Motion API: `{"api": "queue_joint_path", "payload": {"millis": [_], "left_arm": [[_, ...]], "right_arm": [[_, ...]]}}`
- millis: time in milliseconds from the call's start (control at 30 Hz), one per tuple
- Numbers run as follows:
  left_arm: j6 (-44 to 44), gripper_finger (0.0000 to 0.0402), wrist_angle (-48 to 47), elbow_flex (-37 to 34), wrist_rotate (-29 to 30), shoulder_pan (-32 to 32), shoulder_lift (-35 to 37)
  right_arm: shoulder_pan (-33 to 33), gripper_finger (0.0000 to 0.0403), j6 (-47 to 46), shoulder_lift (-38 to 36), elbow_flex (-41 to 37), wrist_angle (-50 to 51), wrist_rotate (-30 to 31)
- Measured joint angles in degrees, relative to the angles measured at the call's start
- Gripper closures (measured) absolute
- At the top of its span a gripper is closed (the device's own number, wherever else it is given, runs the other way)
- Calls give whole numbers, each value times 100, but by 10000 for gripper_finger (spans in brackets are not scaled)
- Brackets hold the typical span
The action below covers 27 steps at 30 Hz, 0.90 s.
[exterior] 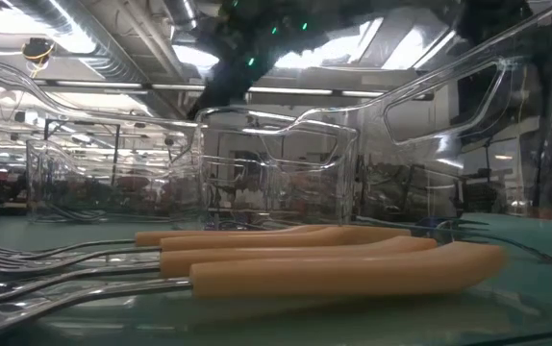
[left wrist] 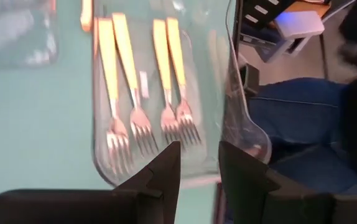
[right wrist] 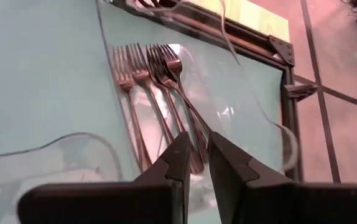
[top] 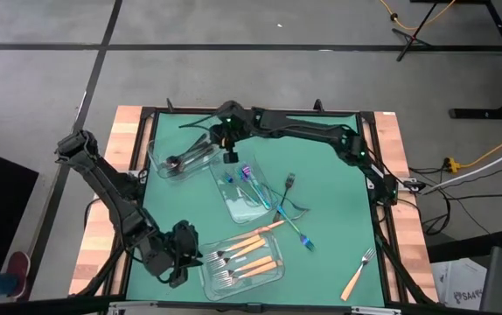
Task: Sort silverware by color (type)
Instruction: Put the blue fork into the center transparent bin
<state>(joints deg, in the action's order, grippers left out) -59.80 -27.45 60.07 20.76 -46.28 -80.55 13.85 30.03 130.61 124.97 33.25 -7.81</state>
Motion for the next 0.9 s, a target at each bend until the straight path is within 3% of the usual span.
{"api": "queue_joint_path", "payload": {"millis": [533, 900], "left_arm": [[2876, 299, 104, 0, 59, 1401, 0], [3353, 299, 149, 0, -239, 2035, 0]], "right_arm": [[-50, 356, -424, -2226, 2, 3021, 162], [-463, 356, -1515, -3320, 2, 4970, 350]]}}
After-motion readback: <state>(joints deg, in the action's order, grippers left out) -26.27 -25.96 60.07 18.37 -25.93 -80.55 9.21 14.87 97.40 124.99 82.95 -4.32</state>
